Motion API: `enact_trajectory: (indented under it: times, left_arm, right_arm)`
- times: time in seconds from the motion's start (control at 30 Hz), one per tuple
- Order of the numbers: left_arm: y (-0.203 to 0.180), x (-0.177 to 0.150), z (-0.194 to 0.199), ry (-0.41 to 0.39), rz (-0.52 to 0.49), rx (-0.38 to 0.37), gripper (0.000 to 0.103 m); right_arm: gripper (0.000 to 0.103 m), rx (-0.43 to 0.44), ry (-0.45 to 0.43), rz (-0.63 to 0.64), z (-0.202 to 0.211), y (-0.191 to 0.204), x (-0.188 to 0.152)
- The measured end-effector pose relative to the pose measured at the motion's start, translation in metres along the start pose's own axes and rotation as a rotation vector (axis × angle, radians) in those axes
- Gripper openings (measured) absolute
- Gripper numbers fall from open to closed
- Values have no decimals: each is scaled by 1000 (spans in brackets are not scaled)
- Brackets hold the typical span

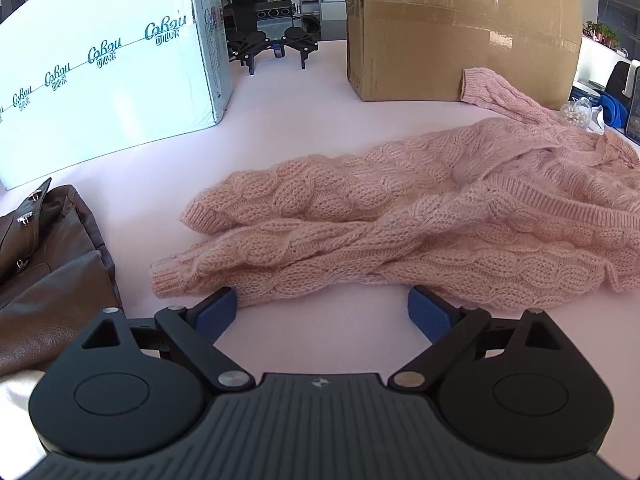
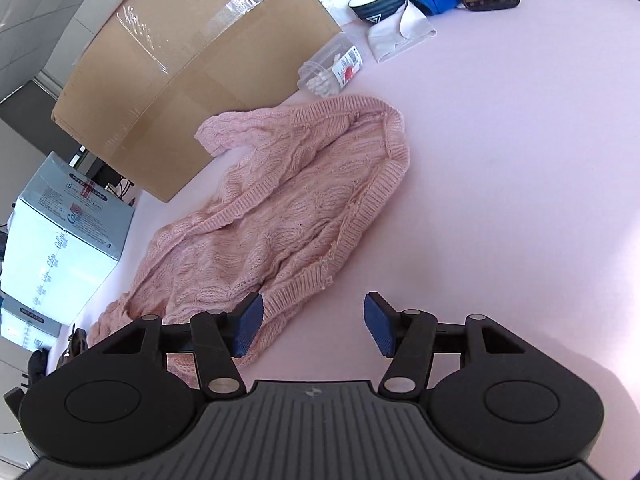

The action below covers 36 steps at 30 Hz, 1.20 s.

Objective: Fold clothes

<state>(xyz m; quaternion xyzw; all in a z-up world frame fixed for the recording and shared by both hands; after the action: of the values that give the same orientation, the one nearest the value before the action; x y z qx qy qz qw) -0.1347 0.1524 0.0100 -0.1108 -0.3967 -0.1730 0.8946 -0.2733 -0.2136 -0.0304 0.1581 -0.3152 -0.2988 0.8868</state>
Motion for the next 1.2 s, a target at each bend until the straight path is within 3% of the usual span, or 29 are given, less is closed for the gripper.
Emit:
enact_trajectory:
  times: [0.1,0.17,0.2,0.33,0.63,0.73,0.8,0.83,0.9,1.07,1.13,1.2]
  left_arm:
    - [0,-1,0,-3,1,11,98]
    - [1,-1,0,-6,1,21,101]
    - [1,-1,0,-6,2,24,102]
    - [3,-2,-1,-4,7,24,103]
    - [0,-2,-1,-10,-11,37,103]
    - [0,-2,-1,-9,-4,31,103]
    - [1,-3,-1,-5,10,21,103]
    - [2,-3,-1,-3,16,17,103]
    - [2,-3,-1,-2,17,17,103]
    - [0,-3,0,-7,2,27,103]
    - [-1,-3,1,-9,-1,30,103]
    - [-2,-3,1,-13,-10,36,103]
  right_arm:
    - [45,-32,-54,68,-4,15,-5]
    - [15,-49,-79,143,-10,27,-10]
    - [7,-41,-69,155,-16,29,-13]
    - [3,-30,-107,158,-18,32,-14]
    - [3,-43,-252,233,1,61,26]
    - [2,-44,-228,242,-12,77,49]
    - [3,-8,-140,215,-20,80,54]
    - [5,21,-97,202,-21,78,53]
    - [23,61,-7,141,-17,63,40]
    - [36,-48,-75,100,15,35,17]
    - [44,-66,-63,100,16,33,14]
    - [44,-92,-49,76,12,27,14]
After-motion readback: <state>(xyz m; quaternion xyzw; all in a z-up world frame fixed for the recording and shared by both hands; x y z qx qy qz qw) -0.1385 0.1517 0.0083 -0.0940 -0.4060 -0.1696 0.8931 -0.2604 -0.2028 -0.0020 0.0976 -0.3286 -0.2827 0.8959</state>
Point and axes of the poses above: each gripper's, at about its wrist camera, not at the fingertips, and z roughly against the way its jaws point, y to its left, x to its top, the point moved 3 cm from there along -z, roughly the way its jaws point, and after that the axes turned 10 degrees about -x, right-handed, at the moved point
